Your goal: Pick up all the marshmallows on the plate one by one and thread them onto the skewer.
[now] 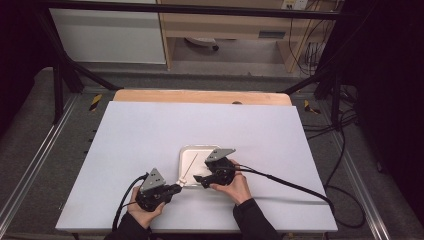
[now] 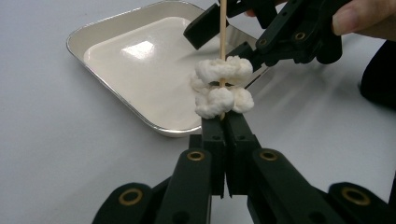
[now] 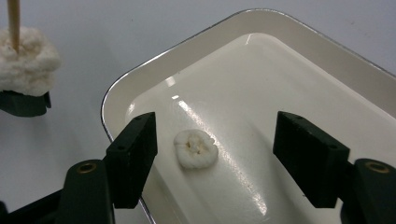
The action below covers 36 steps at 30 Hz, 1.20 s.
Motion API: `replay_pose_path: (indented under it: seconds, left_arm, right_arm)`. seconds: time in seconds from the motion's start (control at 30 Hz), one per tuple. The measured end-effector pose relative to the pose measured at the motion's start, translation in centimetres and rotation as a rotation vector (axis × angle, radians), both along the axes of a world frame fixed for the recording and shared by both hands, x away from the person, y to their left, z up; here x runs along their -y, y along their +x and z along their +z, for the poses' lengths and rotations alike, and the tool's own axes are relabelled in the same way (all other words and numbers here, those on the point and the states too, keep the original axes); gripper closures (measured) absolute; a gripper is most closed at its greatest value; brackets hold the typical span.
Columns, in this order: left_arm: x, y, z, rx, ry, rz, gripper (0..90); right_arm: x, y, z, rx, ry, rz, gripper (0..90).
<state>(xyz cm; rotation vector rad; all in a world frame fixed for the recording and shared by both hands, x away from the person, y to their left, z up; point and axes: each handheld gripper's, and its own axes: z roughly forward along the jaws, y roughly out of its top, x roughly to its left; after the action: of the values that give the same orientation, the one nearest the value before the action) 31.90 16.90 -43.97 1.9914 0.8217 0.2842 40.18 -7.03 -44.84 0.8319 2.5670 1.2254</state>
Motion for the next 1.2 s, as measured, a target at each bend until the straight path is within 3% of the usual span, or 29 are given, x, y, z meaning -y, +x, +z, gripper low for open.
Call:
replay_pose_path:
  seconds: [0.5, 0.63, 1.2]
  left_arm:
    - [-0.03, 0.04, -0.09, -0.006, 0.005, 0.007, 87.9]
    - [-0.02, 0.02, -0.09, -0.006, 0.005, 0.006, 87.9]
    - [-0.01, -0.01, -0.09, -0.007, 0.004, 0.002, 88.0]
  right_arm:
    - [-0.35, -0.69, -0.85, 0.069, -0.026, 0.060, 60.5]
    - [-0.32, -0.76, -0.82, 0.069, -0.026, 0.067, 66.4]
    - [0.04, -0.67, 0.12, 0.032, 0.015, 0.035, 70.9]
